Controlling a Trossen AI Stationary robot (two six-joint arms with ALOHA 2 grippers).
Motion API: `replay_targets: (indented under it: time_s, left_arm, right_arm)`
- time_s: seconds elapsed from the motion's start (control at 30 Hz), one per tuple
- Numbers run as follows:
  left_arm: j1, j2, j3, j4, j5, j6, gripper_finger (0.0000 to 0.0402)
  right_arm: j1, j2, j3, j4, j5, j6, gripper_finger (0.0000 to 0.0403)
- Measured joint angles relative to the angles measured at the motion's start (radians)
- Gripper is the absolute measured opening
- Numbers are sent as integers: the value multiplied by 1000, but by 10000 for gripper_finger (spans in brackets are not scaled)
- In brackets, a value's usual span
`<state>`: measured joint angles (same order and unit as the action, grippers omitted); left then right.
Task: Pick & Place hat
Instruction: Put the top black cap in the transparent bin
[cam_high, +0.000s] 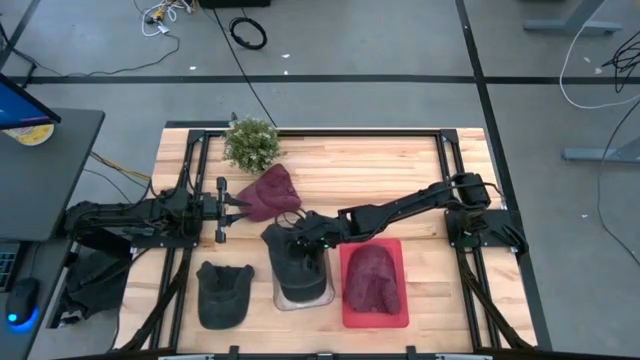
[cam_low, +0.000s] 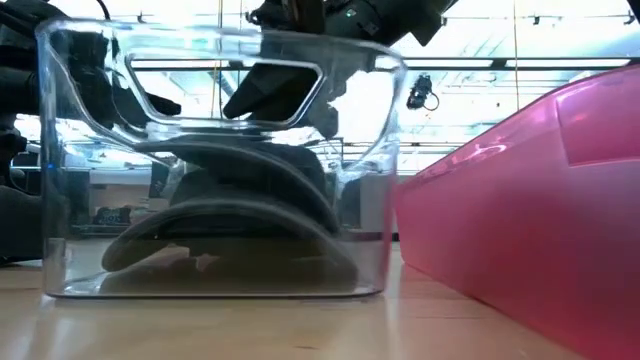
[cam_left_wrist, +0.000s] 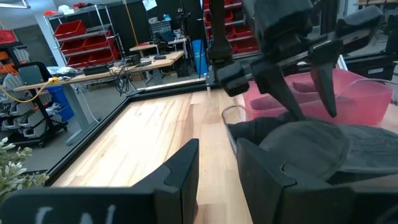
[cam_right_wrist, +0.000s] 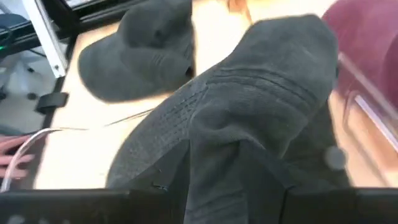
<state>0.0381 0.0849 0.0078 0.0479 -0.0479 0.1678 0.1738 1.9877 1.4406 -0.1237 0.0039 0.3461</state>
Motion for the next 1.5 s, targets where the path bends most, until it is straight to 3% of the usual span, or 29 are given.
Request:
replay_targets:
  time_s: [0.47,0.63,1.1,1.37,1.5]
  left_arm:
    - [0,0,0,0,0,0,115]
    - [0,0,0,0,0,0,115]
    - [0,0,0,-1,0,0,115]
    - [0,0,0,0,0,0,115]
    - [0,0,0,-1,0,0,115]
  right_arm:
    - [23,0,1,193,19,-193,142]
    - [32,7,3,226,85,-246,142]
    - [25,87,3,357,94,-262,142]
    - [-9,122,4,232,90,-159,142]
    - [-30,121,5,83,-15,-60,142]
